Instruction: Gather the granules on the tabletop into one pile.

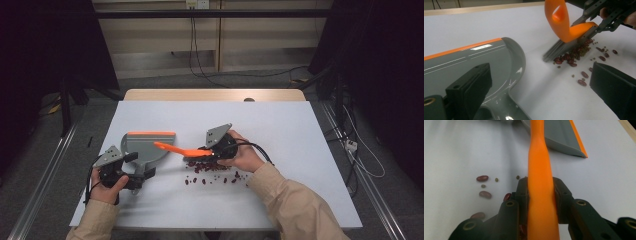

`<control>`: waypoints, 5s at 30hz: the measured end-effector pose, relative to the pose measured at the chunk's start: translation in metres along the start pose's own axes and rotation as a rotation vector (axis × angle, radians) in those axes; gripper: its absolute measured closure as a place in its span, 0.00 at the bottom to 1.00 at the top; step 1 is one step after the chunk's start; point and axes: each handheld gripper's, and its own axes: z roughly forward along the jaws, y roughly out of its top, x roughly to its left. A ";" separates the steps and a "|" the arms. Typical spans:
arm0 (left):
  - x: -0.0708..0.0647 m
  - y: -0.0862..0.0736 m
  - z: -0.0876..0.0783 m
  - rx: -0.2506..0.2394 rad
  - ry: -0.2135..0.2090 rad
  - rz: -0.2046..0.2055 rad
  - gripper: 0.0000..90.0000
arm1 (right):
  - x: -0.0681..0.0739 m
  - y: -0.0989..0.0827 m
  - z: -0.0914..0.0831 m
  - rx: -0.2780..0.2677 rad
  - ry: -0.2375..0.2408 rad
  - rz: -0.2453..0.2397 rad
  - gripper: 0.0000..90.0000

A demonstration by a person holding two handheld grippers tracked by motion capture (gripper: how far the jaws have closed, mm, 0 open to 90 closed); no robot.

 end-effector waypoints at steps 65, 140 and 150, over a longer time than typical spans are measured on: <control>0.000 0.000 -0.003 -0.006 0.010 0.008 0.04 | 0.053 0.003 0.024 -0.150 -0.264 0.879 0.78; -0.001 0.001 -0.002 -0.006 0.010 0.011 0.04 | 0.043 -0.031 -0.007 -0.165 -0.374 1.038 0.78; -0.002 0.001 -0.001 -0.006 0.009 0.013 0.04 | 0.048 -0.050 -0.031 -0.157 -0.422 1.057 0.78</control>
